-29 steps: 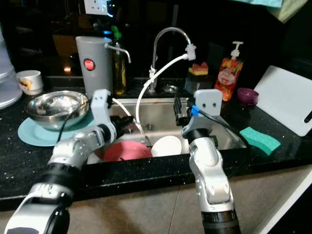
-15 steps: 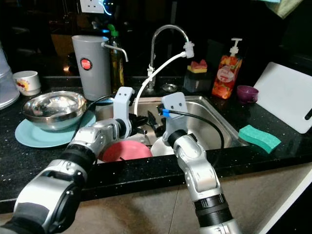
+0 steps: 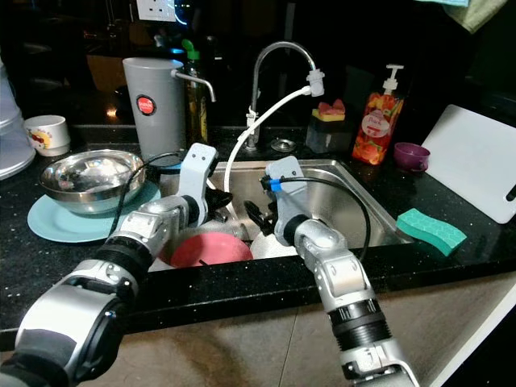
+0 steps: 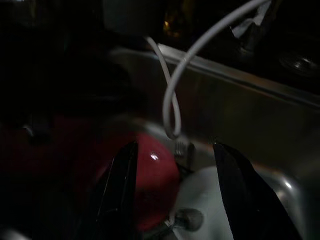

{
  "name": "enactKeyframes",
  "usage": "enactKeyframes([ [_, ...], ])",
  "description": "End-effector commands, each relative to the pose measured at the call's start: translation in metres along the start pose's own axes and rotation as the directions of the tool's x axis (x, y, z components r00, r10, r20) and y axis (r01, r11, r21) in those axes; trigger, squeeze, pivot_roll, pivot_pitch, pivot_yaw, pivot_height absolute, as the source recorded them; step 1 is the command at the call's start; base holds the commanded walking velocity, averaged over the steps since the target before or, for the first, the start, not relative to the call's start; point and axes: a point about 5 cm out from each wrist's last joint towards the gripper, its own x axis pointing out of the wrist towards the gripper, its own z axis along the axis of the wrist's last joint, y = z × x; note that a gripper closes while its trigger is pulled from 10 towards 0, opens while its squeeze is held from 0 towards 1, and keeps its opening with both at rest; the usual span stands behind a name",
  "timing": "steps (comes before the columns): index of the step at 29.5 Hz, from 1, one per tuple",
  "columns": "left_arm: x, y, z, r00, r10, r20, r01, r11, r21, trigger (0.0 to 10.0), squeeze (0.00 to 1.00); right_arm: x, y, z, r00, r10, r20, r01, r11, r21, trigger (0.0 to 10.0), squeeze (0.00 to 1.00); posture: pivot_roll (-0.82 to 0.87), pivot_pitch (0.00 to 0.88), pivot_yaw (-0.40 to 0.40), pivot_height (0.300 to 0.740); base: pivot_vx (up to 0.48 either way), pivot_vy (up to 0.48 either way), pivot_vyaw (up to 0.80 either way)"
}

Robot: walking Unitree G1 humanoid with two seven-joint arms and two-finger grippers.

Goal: Kitchen organization

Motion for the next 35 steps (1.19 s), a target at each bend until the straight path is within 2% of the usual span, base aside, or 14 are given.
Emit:
enactKeyframes([
  [1, -0.001, -0.001, 0.006, 0.997, -0.015, 0.072, 0.016, 1.000, -0.012, 10.0, 1.00, 0.000, -0.004, 0.000, 1.000, 0.004, -0.022, -0.005, 1.000, -0.020, 10.0, 0.00, 0.10, 0.021, -0.136, 0.740, 0.000, 0.000, 0.00],
  [2, -0.003, 0.000, 0.012, 0.992, -0.009, 0.125, 0.010, 1.000, -0.014, 10.0, 0.66, 0.000, -0.008, 0.000, 0.999, 0.004, -0.032, -0.006, 0.999, -0.033, 10.0, 0.00, 0.10, 0.023, -0.137, 0.740, 0.000, 0.000, 0.00],
  [3, -0.005, 0.002, 0.016, 0.988, -0.002, 0.156, 0.004, 1.000, -0.014, 10.0, 0.00, -0.001, -0.010, 0.001, 0.999, 0.005, -0.038, -0.007, 0.999, -0.040, 10.0, 0.00, 0.10, 0.023, -0.137, 0.740, 0.000, 0.000, 0.00],
  [4, -0.005, 0.002, 0.016, 0.988, -0.002, 0.156, 0.004, 1.000, -0.014, 10.0, 0.00, -0.001, -0.010, 0.001, 0.999, 0.005, -0.038, -0.007, 0.999, -0.040, 10.0, 0.00, 0.10, 0.023, -0.137, 0.740, 0.000, 0.000, 0.00],
  [6, -0.014, 0.004, 0.027, 0.968, -0.005, 0.250, 0.012, 1.000, -0.027, 10.0, 0.00, -0.004, -0.016, 0.001, 0.999, 0.012, -0.049, -0.015, 0.998, -0.061, 10.0, 0.00, 0.11, 0.026, -0.145, 0.740, 0.000, 0.000, 0.00],
  [7, -0.014, 0.004, 0.027, 0.968, -0.005, 0.250, 0.012, 1.000, -0.027, 10.0, 0.00, -0.004, -0.016, 0.001, 0.999, 0.012, -0.049, -0.015, 0.998, -0.061, 10.0, 0.00, 0.11, 0.026, -0.145, 0.740, 0.000, 0.000, 0.00],
  [9, -0.025, 0.005, 0.037, 0.948, 0.001, 0.318, 0.007, 1.000, -0.026, 10.0, 0.00, -0.008, -0.021, 0.001, 0.999, 0.013, -0.051, -0.016, 0.997, -0.074, 10.0, 0.00, 0.12, 0.029, -0.146, 0.740, 0.000, 0.000, 0.00],
  [10, -0.036, 0.001, 0.041, 0.933, 0.015, 0.359, -0.009, 1.000, -0.019, 10.0, 0.00, -0.012, -0.024, 0.004, 1.000, 0.013, -0.029, -0.015, 0.998, -0.060, 10.0, 0.00, 0.13, 0.039, -0.153, 0.740, 0.000, 0.000, 0.00],
  [15, -0.055, -0.014, 0.040, 0.913, 0.051, 0.404, -0.040, 0.999, -0.035, 10.0, 0.00, -0.021, -0.028, 0.008, 0.999, -0.043, 0.022, 0.044, 0.998, -0.038, 10.0, 0.00, 0.16, 0.053, -0.182, 0.740, 0.000, 0.000, 0.00],
  [17, -0.063, -0.017, 0.041, 0.900, 0.109, 0.423, -0.085, 0.994, -0.075, 10.0, 0.00, -0.024, -0.029, 0.009, 0.995, -0.093, 0.043, 0.095, 0.995, -0.044, 10.0, 0.00, 0.16, 0.055, -0.186, 0.740, 0.000, 0.000, 0.00],
  [20, -0.066, -0.016, 0.041, 0.893, 0.135, 0.428, -0.110, 0.990, -0.084, 10.0, 0.00, -0.025, -0.029, 0.011, 0.991, -0.118, 0.056, 0.121, 0.992, -0.042, 10.0, 0.00, 0.16, 0.056, -0.187, 0.740, 0.000, 0.000, 0.00],
  [23, -0.078, -0.012, 0.046, 0.866, 0.221, 0.449, -0.225, 0.973, -0.045, 10.0, 0.00, -0.025, -0.024, 0.025, 0.965, -0.200, 0.170, 0.203, 0.979, -0.003, 10.0, 0.00, 0.16, 0.060, -0.182, 0.740, 0.000, 0.000, 0.00],
  [31, -0.091, -0.014, 0.056, 0.848, 0.253, 0.466, -0.290, 0.957, 0.008, 10.0, 0.00, -0.031, -0.020, 0.035, 0.924, -0.274, 0.267, 0.272, 0.961, 0.045, 10.0, 0.00, 0.17, 0.063, -0.171, 0.740, 0.000, 0.000, 0.00],
  [35, -0.099, -0.015, 0.068, 0.826, 0.278, 0.491, -0.340, 0.940, 0.038, 10.0, 0.00, -0.037, -0.024, 0.039, 0.866, -0.385, 0.318, 0.360, 0.923, 0.137, 10.0, 0.00, 0.18, 0.052, -0.154, 0.740, 0.000, 0.000, 0.00],
])
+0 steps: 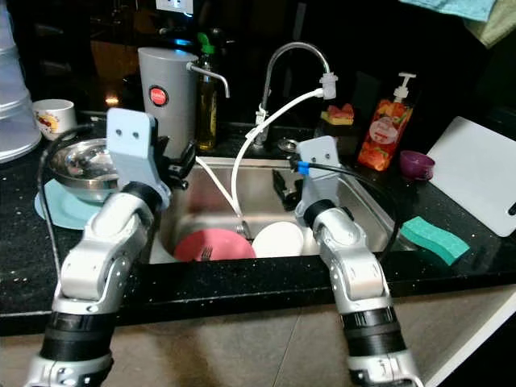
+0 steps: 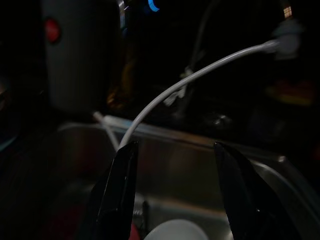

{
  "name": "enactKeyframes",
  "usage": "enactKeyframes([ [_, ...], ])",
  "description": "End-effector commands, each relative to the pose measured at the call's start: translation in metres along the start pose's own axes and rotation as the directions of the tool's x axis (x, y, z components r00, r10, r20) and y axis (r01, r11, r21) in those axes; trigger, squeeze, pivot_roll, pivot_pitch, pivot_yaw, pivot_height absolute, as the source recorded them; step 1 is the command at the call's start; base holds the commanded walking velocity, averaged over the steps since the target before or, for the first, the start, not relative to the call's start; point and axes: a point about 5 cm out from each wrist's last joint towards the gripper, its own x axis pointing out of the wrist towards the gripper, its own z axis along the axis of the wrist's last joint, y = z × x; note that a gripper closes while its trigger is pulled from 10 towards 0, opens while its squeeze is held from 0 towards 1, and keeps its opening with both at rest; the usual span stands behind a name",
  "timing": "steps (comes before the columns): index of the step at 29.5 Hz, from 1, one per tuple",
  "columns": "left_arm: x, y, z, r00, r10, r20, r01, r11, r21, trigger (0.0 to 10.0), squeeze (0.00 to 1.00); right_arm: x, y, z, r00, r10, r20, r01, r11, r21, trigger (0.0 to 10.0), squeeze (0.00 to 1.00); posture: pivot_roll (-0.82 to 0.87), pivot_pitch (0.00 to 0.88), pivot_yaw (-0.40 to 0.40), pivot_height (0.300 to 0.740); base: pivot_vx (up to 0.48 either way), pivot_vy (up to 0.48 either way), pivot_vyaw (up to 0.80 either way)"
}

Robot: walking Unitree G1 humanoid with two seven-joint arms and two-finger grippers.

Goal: Kitchen organization

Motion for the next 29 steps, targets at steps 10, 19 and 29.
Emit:
enactKeyframes([
  [10, 0.001, -0.009, 0.009, 1.000, -0.010, 0.003, 0.010, 1.000, 0.009, 10.0, 0.00, -0.005, -0.010, 0.013, 0.985, -0.138, 0.099, 0.132, 0.989, 0.068, 10.0, 0.00, 0.17, 0.038, -0.143, 0.740, 0.000, 0.000, 0.00],
  [19, 0.000, -0.026, 0.008, 0.998, -0.056, -0.013, 0.056, 0.998, -0.004, 10.0, 0.00, -0.006, -0.016, 0.011, 0.970, -0.225, 0.097, 0.212, 0.969, 0.129, 10.0, 0.00, 0.17, 0.020, -0.137, 0.740, 0.000, 0.000, 0.00],
  [29, -0.012, -0.041, -0.008, 0.993, -0.073, -0.096, 0.070, 0.997, -0.031, 10.0, 0.00, -0.014, -0.015, 0.013, 0.959, -0.256, 0.120, 0.232, 0.955, 0.186, 10.0, 0.00, 0.15, 0.030, -0.130, 0.740, 0.000, 0.000, 0.00],
])
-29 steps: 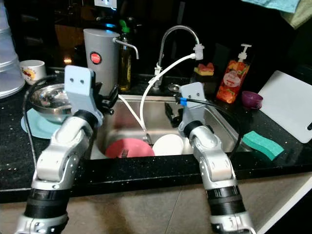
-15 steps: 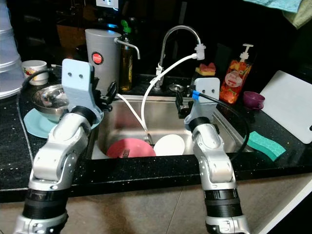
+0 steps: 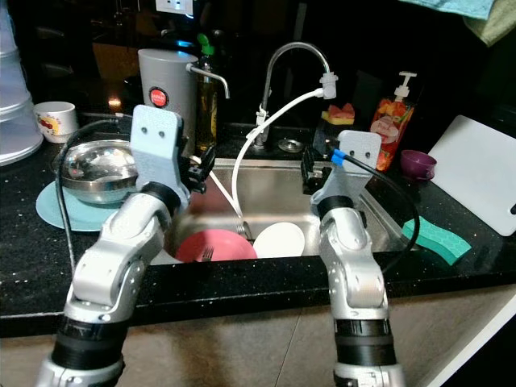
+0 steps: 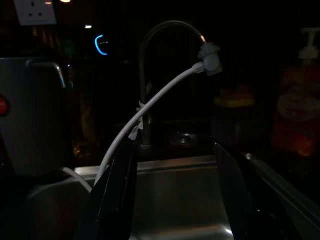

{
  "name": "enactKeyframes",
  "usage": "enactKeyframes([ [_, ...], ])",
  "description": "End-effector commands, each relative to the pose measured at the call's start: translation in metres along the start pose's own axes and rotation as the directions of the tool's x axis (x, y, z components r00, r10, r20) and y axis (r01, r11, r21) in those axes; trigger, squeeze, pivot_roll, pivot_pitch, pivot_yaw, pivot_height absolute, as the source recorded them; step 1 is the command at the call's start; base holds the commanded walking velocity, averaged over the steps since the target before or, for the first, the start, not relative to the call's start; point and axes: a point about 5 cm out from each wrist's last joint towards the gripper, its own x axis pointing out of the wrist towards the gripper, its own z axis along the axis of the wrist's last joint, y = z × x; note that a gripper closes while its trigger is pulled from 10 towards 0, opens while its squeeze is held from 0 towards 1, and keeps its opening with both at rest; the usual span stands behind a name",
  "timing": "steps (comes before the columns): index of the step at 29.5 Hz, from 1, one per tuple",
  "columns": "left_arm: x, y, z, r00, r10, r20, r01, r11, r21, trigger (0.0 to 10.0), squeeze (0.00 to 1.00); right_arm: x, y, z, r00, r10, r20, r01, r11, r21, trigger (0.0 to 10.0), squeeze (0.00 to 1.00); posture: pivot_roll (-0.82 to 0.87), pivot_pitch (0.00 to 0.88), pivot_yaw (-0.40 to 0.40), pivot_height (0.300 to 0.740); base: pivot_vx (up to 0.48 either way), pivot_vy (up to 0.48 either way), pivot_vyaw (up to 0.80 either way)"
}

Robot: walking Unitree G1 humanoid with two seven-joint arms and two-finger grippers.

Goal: Kitchen organization

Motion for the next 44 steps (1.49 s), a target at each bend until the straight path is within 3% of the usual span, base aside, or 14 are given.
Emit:
enactKeyframes([
  [1, -0.002, -0.006, -0.003, 1.000, -0.016, -0.021, 0.016, 1.000, -0.003, 10.0, 0.00, -0.003, -0.009, 0.005, 0.999, -0.040, 0.028, 0.040, 0.999, 0.012, 10.0, 0.00, 0.16, 0.036, -0.131, 0.740, 0.000, 0.000, 0.00],
  [12, 0.002, 0.001, -0.002, 0.999, 0.027, -0.040, -0.028, 1.000, -0.012, 10.0, 0.00, -0.009, -0.009, 0.000, 0.998, -0.066, 0.007, 0.066, 0.998, 0.026, 10.0, 0.00, 0.16, 0.048, -0.125, 0.740, 0.000, 0.000, 0.00],
  [31, -0.003, 0.012, -0.006, 0.994, 0.078, -0.074, -0.079, 0.997, -0.007, 10.0, 0.00, -0.006, -0.002, -0.001, 0.999, -0.046, 0.008, 0.046, 0.998, 0.036, 10.0, 0.00, 0.18, 0.046, -0.122, 0.740, 0.000, 0.000, 0.00],
  [44, -0.001, 0.008, -0.005, 0.996, 0.059, -0.073, -0.059, 0.998, -0.009, 10.0, 0.00, -0.005, -0.004, 0.002, 0.998, -0.060, 0.016, 0.059, 0.997, 0.041, 10.0, 0.00, 0.17, 0.040, -0.124, 0.740, 0.000, 0.000, 0.00],
])
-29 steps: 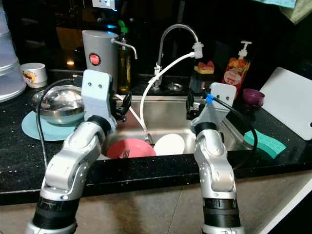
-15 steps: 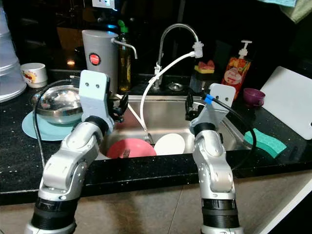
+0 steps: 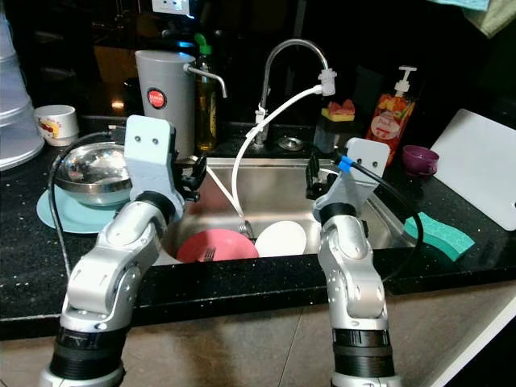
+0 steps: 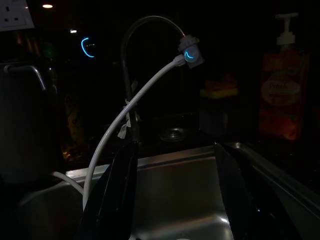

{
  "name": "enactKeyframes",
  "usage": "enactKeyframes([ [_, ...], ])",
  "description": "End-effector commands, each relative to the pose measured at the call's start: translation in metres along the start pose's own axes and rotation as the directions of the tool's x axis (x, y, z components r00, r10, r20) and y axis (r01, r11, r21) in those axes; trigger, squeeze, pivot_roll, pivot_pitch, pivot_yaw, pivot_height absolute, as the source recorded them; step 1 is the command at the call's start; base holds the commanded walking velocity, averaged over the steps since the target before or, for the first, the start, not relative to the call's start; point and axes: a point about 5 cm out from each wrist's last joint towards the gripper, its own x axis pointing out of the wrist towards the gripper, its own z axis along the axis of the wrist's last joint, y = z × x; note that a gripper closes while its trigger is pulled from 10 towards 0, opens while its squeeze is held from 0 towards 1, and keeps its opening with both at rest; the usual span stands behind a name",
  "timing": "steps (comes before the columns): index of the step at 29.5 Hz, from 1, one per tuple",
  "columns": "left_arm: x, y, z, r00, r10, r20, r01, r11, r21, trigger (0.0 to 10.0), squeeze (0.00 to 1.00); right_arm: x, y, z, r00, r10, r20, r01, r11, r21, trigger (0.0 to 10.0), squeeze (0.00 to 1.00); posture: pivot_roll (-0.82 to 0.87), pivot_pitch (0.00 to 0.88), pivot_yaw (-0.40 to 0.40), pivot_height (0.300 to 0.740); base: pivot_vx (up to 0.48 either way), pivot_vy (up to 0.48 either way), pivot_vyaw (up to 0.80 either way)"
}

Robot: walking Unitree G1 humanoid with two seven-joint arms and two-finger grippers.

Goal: Kitchen organization

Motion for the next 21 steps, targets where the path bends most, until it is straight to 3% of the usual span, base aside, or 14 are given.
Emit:
enactKeyframes([
  [1, 0.0004, -0.0030, -0.0019, 1.000, -0.014, -0.013, 0.014, 1.000, 0.001, 10.0, 0.00, 0.0016, 0.0010, 0.0058, 1.000, 0.003, 0.023, -0.003, 1.000, 0.007, 10.0, 0.00, 0.17, 0.040, -0.124, 0.740, 0.000, 0.000, 0.00],
  [21, 0.0012, -0.0030, -0.0025, 1.000, -0.002, -0.009, 0.002, 1.000, -0.002, 10.0, 0.00, 0.0038, -0.0068, 0.0103, 0.999, -0.027, 0.038, 0.027, 1.000, -0.003, 10.0, 0.00, 0.16, 0.029, -0.126, 0.740, 0.000, 0.000, 0.00],
])
